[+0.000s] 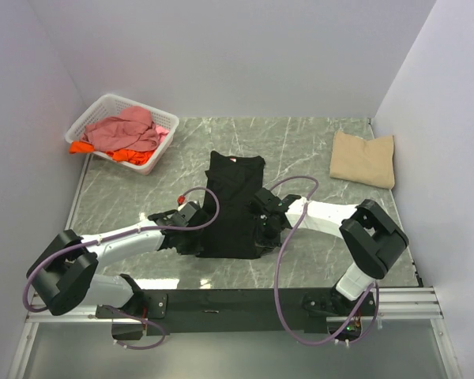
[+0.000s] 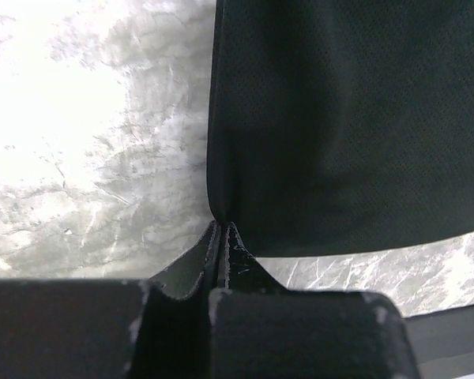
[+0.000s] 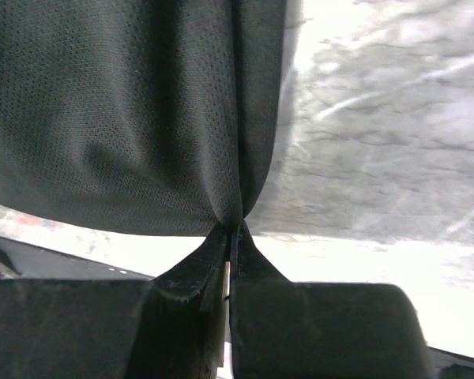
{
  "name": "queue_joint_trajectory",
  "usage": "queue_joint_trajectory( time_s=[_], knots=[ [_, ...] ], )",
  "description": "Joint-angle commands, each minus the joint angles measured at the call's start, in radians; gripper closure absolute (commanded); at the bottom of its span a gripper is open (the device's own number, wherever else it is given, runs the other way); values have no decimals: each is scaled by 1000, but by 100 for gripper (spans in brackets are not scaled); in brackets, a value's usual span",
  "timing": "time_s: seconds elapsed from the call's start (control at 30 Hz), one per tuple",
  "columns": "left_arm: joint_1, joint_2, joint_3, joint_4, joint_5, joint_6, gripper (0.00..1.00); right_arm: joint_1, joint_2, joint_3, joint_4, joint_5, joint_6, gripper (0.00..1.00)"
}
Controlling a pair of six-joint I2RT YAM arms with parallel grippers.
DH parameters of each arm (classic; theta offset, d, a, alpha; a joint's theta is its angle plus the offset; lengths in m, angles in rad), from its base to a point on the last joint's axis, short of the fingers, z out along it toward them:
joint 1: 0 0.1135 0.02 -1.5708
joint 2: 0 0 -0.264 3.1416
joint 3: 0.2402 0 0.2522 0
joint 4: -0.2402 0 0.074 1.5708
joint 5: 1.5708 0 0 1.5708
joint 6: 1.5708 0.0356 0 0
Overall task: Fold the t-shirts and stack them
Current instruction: Fold the tshirt
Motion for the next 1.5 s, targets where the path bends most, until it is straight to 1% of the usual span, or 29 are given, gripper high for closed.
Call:
queue_joint_trajectory(
  time_s=[0.0,0.27,0.43,0.57,0.7,0.87,1.0,1.13,1.27,1.37,1.47],
  knots=[
    [-15,-9,-12,-40,34,0,99,-7,-24,-4,-94,119,-34,100],
    [-53,-93,-23,-102,94,-47,99,30,-122,-63,-180,103,-51,100],
    [-69,-147,-23,-148,190,-73,99,72,-208,-119,-241,74,-51,100],
    [-93,-208,-29,-171,267,-134,99,98,-302,-126,-345,40,-48,100],
    [-150,-262,-18,-200,321,-196,99,122,-395,-125,-416,-15,-43,100],
    [-211,-319,3,-233,382,-295,99,156,-452,-99,-514,-54,-28,100],
    [-271,-371,57,-282,390,-372,99,217,-510,-76,-571,-104,21,100],
    [-326,-395,95,-289,401,-470,99,263,-555,-50,-635,-140,67,100],
    [-394,-388,178,-344,381,-512,99,305,-589,11,-680,-166,133,100],
    [-409,-382,241,-387,357,-530,99,319,-586,74,-731,-152,150,100],
    [-411,-373,319,-445,288,-532,99,319,-564,165,-781,-103,165,100]
  ],
)
